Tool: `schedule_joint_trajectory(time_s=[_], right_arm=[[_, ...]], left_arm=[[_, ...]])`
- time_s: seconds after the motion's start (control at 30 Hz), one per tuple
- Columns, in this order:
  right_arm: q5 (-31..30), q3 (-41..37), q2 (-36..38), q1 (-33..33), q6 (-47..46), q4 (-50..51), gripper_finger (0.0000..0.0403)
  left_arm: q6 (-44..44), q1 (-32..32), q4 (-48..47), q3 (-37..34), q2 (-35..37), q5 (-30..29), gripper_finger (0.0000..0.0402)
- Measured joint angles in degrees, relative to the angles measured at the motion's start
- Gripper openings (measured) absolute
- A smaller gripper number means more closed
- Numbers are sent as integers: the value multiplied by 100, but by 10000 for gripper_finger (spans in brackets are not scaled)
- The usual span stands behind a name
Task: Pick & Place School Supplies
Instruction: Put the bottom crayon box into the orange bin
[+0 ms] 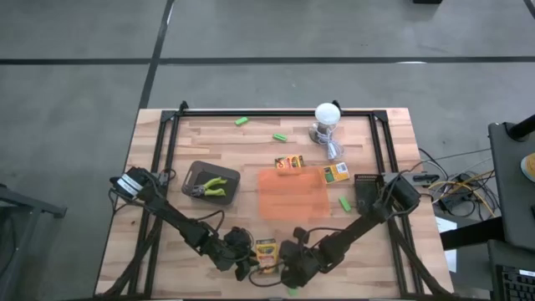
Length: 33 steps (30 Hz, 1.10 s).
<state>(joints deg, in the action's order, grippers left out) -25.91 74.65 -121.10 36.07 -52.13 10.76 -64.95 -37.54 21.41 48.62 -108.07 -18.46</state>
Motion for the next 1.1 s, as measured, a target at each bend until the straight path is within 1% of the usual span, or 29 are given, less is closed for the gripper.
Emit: schedule_joint_trajectory(time_s=[0.13, 0.4, 0.57, 0.77, 1.1], right_arm=[[246, 0, 0, -1, -3, -15, 27], [-173, 0, 45, 18, 0, -116, 27], [-55, 0, 50, 18, 10, -156, 27], [6, 0, 50, 34, 196, -543, 27], [142, 1, 20, 31, 264, -536, 26]], left_arm=[[0, 4, 1, 0, 0, 9, 176], [2, 4, 0, 0, 0, 23, 176], [2, 9, 0, 0, 0, 42, 176], [2, 35, 1, 0, 0, 69, 176], [0, 53, 23, -2, -2, 95, 176]])
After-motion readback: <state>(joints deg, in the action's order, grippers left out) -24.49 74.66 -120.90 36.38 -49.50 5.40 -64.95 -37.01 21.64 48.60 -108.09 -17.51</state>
